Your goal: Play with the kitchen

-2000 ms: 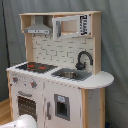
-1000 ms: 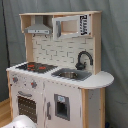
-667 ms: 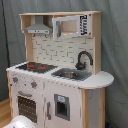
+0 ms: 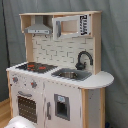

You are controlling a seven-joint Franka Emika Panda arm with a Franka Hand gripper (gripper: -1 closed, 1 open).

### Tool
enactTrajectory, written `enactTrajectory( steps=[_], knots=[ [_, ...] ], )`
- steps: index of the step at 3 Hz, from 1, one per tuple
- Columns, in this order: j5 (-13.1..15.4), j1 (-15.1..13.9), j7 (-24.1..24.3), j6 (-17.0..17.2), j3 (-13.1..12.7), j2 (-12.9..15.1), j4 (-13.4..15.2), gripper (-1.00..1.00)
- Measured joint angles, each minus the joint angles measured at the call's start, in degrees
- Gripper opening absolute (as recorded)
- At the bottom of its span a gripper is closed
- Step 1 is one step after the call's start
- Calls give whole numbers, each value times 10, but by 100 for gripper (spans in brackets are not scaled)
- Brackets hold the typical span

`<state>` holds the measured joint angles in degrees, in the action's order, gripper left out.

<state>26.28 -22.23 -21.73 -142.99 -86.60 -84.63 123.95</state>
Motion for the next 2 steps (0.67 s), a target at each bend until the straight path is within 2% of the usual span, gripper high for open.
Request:
enactTrajectory(
  steps=[2],
  knots=[
    [0, 17, -46, -63, 9, 4, 90, 100]
  ],
)
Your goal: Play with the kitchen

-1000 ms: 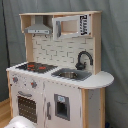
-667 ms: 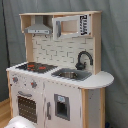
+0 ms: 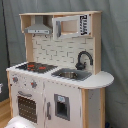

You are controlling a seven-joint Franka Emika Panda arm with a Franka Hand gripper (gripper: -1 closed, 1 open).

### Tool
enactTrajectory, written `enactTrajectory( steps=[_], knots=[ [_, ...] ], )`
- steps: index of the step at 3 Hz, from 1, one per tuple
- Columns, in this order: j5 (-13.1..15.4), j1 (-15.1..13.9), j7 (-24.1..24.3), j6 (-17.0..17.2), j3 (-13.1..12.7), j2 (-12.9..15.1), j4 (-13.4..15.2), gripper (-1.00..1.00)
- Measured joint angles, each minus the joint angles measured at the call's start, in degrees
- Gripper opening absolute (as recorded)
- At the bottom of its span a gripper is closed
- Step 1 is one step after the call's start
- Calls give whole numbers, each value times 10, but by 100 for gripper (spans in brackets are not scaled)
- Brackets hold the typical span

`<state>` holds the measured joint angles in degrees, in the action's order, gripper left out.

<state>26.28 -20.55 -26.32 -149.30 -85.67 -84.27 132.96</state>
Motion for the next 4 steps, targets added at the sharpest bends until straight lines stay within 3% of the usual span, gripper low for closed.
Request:
enactTrajectory(
  steps=[2, 3, 4],
  knots=[
    [0, 25, -2, -66, 16, -1, 105, 100],
    [0, 10, -3, -119, 21, 0, 122, 100],
    [0, -34, -4, -155, 21, 0, 99, 100]
  ],
)
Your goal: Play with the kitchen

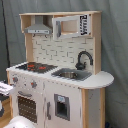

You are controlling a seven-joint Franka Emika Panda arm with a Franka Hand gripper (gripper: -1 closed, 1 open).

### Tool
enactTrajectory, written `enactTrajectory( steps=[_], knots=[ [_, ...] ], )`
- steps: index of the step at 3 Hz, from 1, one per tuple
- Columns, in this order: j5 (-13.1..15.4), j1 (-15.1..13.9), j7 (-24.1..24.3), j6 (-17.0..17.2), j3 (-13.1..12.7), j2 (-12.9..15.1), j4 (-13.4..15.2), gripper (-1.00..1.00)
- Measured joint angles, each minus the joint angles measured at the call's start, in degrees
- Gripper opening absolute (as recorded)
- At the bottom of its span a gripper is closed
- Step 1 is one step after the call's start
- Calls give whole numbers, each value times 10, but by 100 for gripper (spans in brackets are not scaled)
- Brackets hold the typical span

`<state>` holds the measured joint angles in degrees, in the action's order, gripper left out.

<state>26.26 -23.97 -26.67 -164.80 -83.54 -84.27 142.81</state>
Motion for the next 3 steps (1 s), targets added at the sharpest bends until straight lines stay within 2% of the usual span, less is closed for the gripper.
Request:
enactTrajectory(
  steps=[1, 3],
  knots=[
    [0, -46, 0, -19, -2, 0, -39, 100],
    [-1, -130, -1, -33, -35, 0, -122, 100]
  ],
)
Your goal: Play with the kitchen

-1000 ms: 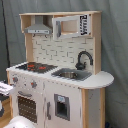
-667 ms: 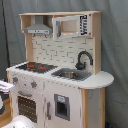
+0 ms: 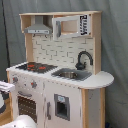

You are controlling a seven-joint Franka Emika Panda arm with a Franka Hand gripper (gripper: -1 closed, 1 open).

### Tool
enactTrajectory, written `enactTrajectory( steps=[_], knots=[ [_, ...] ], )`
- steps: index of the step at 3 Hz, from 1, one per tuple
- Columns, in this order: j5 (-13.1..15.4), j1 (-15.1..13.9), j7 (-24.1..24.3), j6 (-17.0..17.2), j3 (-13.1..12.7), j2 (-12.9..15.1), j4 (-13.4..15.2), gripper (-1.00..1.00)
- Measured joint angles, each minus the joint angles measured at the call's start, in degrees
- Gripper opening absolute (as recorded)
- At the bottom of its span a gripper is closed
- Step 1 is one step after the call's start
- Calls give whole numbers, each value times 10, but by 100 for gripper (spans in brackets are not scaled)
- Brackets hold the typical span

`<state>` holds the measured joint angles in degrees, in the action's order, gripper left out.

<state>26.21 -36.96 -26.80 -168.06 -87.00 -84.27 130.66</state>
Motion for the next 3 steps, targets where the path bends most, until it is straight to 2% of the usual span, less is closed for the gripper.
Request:
enactTrajectory(
  steps=[1, 2, 3],
  knots=[
    [0, -30, -39, 0, 12, 0, -29, 100],
    [-13, -78, -38, 1, -7, 0, -53, 100],
    [-24, -117, -36, 1, -16, 0, -93, 100]
  ],
)
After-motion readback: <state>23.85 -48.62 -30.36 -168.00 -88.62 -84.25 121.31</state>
